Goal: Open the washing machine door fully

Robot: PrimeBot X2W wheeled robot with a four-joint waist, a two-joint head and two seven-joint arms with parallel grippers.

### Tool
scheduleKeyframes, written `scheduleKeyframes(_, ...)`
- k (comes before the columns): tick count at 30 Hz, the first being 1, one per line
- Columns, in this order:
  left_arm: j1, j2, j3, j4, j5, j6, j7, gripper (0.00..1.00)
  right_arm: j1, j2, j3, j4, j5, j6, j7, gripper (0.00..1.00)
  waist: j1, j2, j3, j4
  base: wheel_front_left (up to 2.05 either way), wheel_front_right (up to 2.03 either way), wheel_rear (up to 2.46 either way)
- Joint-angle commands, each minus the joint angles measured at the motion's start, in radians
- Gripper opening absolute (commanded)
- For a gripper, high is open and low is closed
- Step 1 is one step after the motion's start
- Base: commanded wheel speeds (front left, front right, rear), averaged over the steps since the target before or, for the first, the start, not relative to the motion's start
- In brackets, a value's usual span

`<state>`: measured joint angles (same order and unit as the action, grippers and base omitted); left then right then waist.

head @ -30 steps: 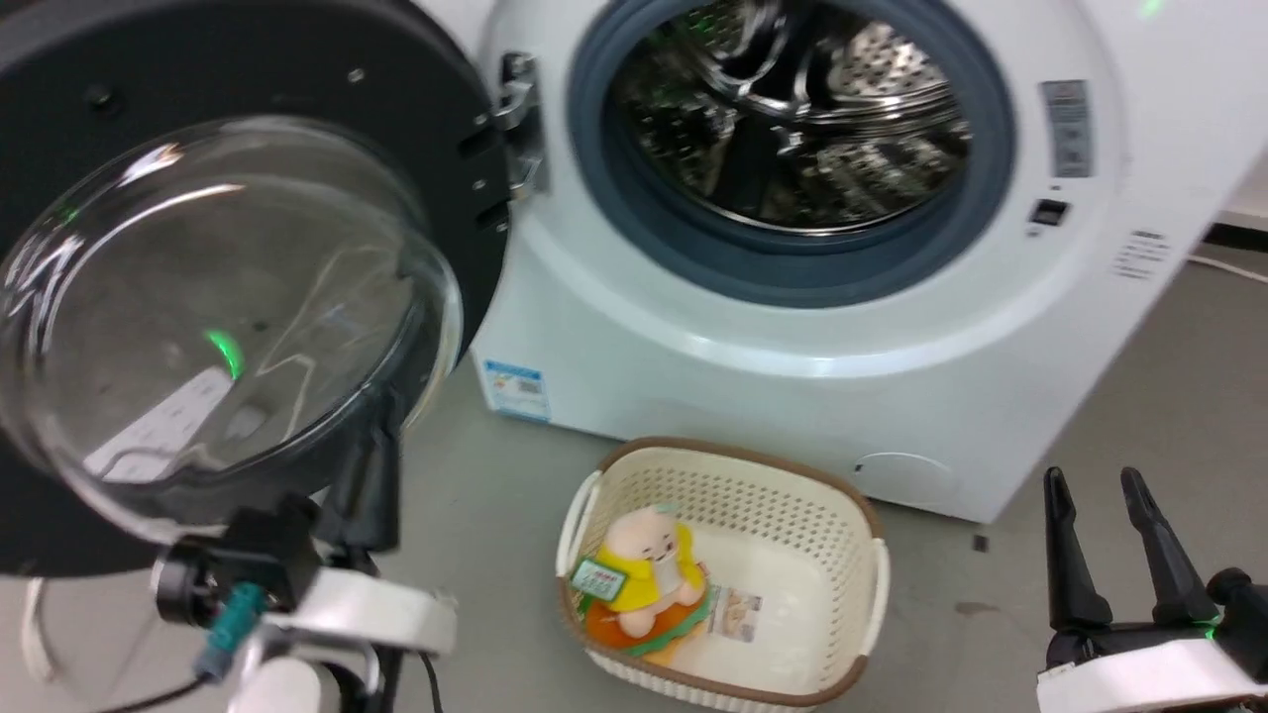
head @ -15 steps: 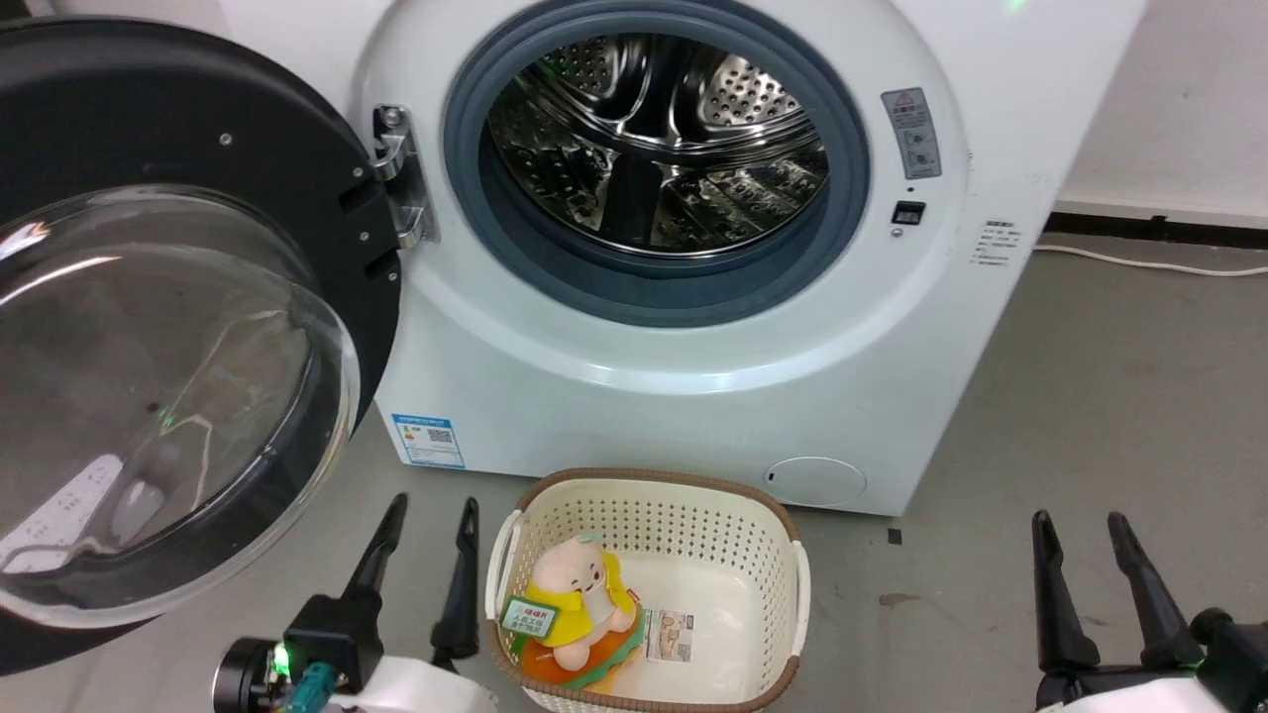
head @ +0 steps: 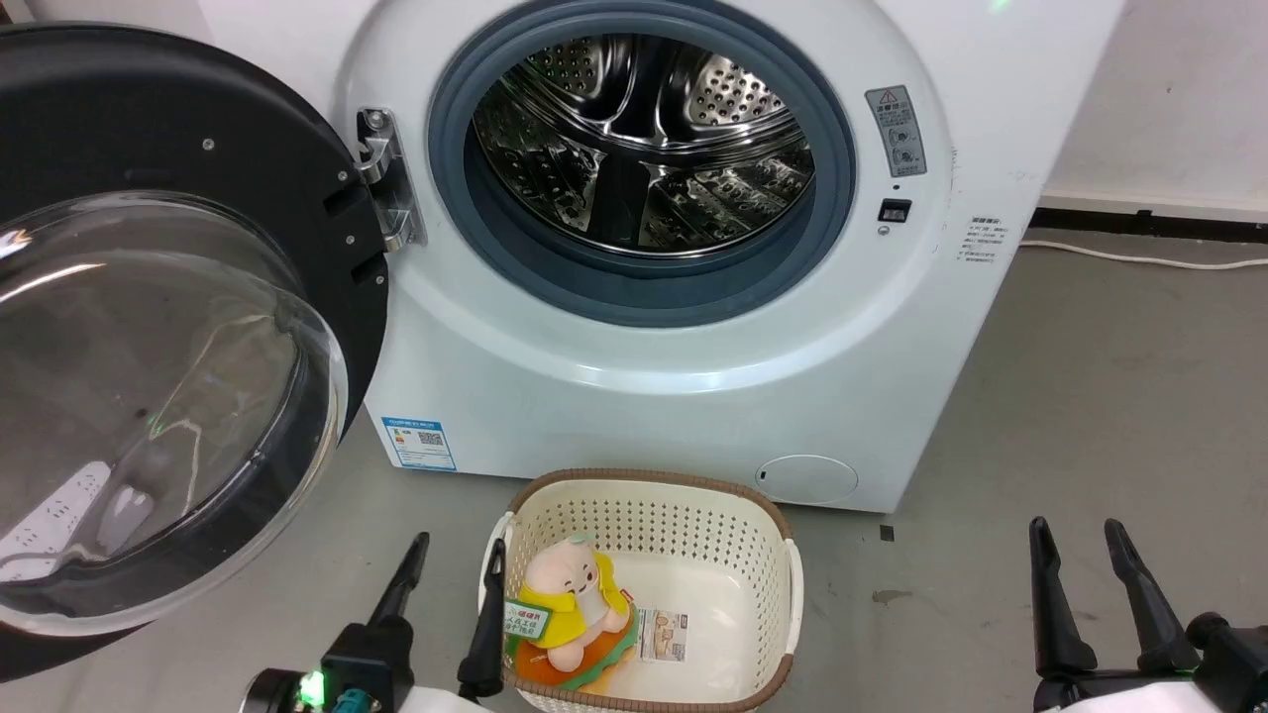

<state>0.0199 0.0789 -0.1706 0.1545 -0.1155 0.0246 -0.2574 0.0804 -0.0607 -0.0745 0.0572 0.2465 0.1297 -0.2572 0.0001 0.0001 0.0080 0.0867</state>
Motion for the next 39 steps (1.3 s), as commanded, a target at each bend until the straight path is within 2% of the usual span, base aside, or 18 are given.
scheduleKeyframes(1, -0.001, -0.002, 0.008, -0.003, 0.007, 0.006, -0.004, 1.00, 0.012, 0.006, 0.000, 0.003, -0.003, 0.001, -0.004, 1.00, -0.0001, -0.0001, 0.000, 0.001, 0.00, 0.00, 0.00)
scheduleKeyframes(39, -0.025, -0.018, 0.015, 0.008, 0.025, -0.008, -0.004, 1.00, 0.005, 0.008, 0.015, 0.036, -0.035, 0.001, -0.005, 1.00, -0.0001, -0.0001, 0.008, 0.012, 0.00, 0.00, 0.00)
